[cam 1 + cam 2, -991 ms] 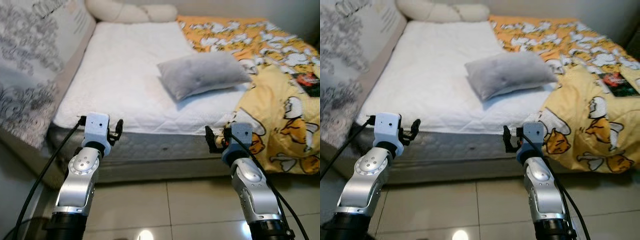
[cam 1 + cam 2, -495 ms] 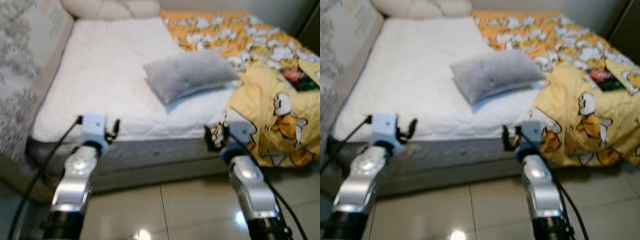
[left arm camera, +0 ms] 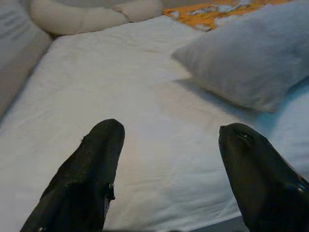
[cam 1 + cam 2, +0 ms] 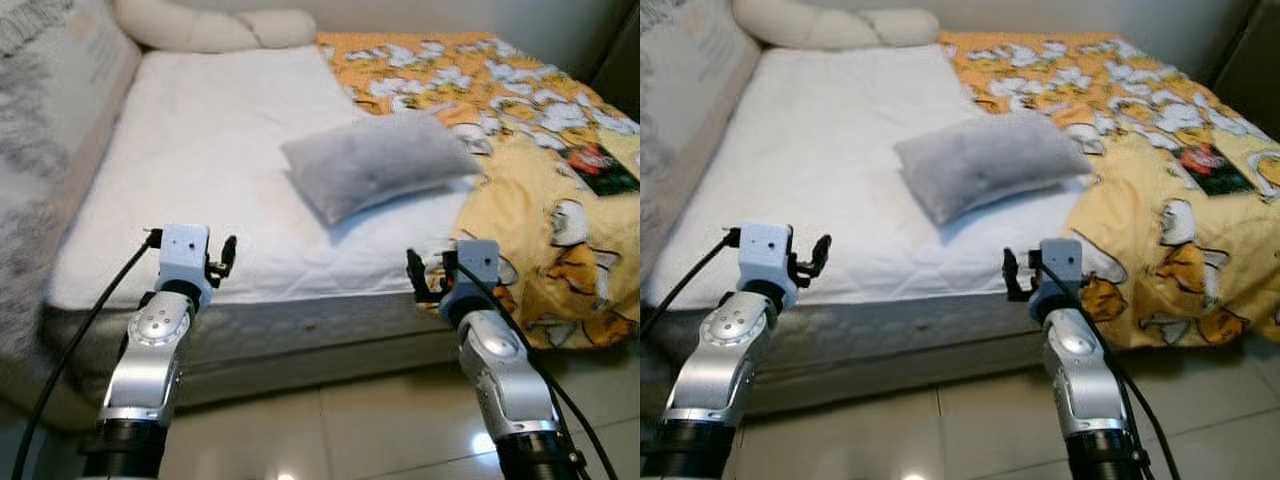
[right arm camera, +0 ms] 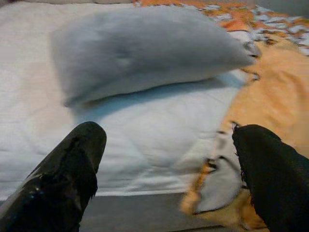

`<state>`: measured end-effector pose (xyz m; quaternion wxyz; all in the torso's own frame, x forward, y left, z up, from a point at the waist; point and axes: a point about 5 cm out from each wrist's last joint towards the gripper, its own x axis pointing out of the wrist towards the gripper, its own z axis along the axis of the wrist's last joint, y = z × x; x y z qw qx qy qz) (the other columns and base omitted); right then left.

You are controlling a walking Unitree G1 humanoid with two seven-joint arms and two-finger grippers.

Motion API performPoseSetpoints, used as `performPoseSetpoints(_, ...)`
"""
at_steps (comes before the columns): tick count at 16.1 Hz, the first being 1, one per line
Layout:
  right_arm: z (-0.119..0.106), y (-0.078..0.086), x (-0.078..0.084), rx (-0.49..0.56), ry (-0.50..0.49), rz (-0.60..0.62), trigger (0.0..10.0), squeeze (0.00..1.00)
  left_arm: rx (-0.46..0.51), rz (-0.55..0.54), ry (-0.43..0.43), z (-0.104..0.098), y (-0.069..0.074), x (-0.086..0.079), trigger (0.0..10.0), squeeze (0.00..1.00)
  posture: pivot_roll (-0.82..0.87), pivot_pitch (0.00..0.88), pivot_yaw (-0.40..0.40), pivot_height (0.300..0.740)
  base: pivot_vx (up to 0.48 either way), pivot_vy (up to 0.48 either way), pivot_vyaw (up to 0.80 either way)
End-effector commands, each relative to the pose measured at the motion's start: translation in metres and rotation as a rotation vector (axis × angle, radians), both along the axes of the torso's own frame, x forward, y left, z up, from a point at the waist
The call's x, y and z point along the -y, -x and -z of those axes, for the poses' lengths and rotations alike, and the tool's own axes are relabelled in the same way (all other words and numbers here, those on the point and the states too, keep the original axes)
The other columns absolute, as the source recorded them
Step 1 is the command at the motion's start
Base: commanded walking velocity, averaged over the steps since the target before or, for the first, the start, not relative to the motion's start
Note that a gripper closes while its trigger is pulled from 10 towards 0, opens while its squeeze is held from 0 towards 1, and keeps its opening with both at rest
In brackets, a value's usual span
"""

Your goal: Clean up the room

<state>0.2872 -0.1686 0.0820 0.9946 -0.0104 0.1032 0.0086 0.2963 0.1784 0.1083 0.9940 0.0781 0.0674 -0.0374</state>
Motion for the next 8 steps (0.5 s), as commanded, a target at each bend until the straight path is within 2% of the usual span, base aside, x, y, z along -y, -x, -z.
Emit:
performPoseSetpoints(1, -0.0036, -0.0026, 0.0039, 0.008, 0.006, 0.011, 10.0, 1.00, 0.010, 0.020, -0.008, -0.0027, -0.0020, 0.0051, 10.0, 0.00, -0.01, 0.000, -0.027, 0.740, 0.337, 0.000, 0.00)
performPoseSetpoints(8, -0.0041, -0.0029, 0.0039, 0.009, 0.010, 0.010, 10.0, 1.00, 0.012, 0.025, -0.012, -0.0028, -0.0025, 0.0057, 10.0, 0.00, -0.01, 0.000, -0.028, 0.740, 0.334, 0.000, 0.00)
